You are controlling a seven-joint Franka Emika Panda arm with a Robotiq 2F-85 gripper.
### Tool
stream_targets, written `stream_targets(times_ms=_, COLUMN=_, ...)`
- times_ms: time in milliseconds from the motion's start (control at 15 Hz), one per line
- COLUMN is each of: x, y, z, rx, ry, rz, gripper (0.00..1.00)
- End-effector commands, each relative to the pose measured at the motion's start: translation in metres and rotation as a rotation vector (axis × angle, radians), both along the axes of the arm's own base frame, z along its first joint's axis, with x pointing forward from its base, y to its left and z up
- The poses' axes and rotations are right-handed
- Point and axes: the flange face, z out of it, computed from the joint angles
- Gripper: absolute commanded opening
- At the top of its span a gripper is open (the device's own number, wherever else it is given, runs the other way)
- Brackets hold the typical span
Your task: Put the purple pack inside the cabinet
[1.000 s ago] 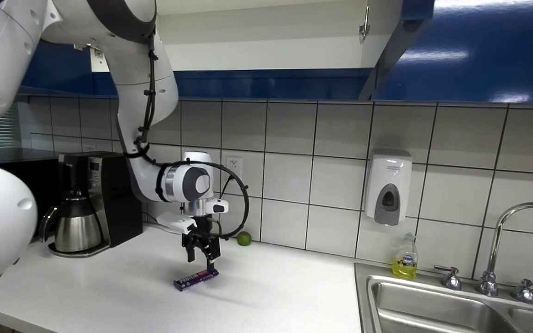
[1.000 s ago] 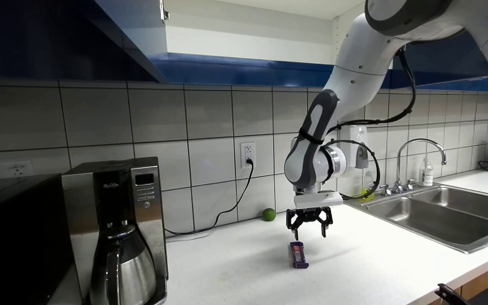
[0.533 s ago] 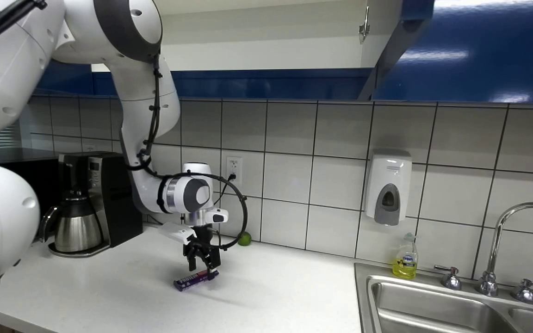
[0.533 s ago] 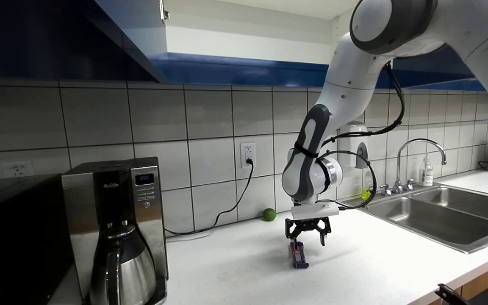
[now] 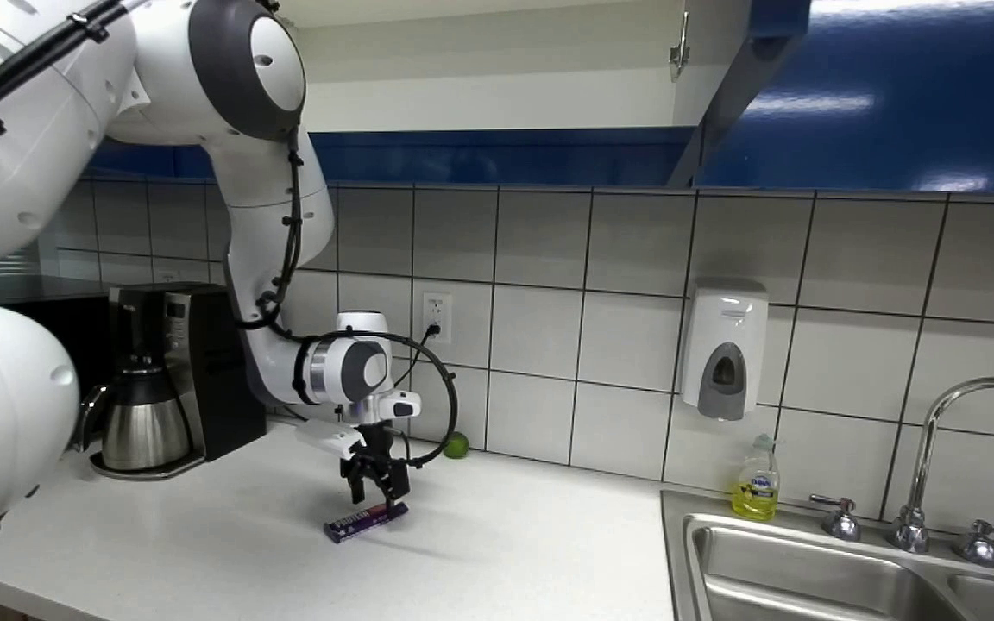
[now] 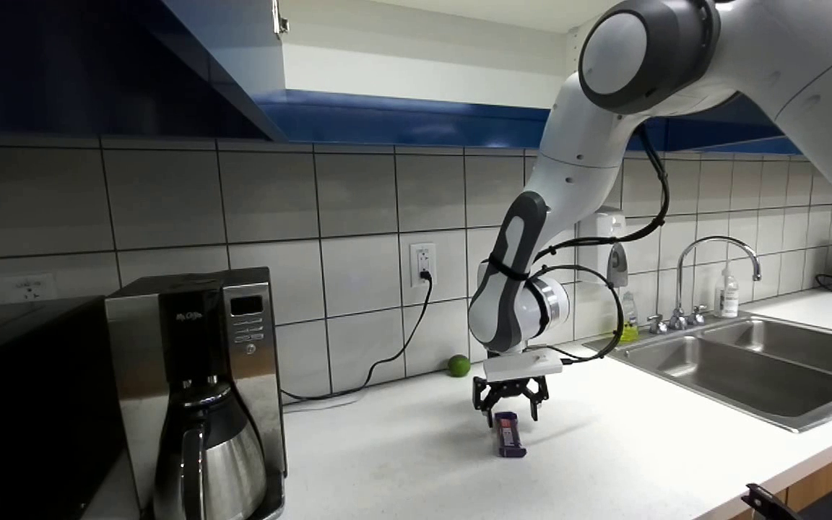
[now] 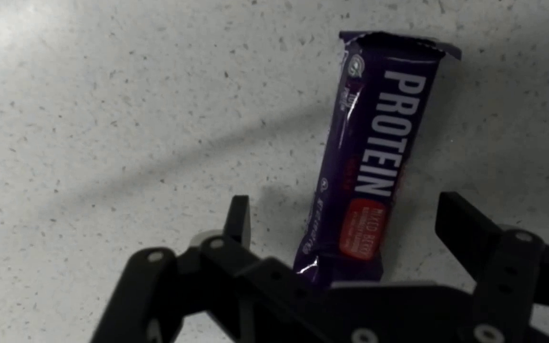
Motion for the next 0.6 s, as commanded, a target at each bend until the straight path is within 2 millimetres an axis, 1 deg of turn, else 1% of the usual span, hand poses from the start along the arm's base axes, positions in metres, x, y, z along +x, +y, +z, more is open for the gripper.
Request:
stream_targets(times_ms=0, x=0.0084, y=0.0048, z=-0.0034, rx=-0.01, ry=-0.01, rz=-0.009, gripper=1.0)
stream_targets(times_ms=400, x=0.0103, y=0.0024, z=-0.0089, rx=-0.015, ry=-0.005, rz=-0.013, gripper=1.0)
stream_targets(times_ms=467, x=0.0106, y=0.0024, z=-0.0095, rx=-0.015, ry=-0.005, rz=-0.012, gripper=0.79)
stream_targets(times_ms=533, x=0.0108, y=0.0023, z=-0.0099, rx=-0.016, ry=-0.005, rz=-0.012, gripper=0.72)
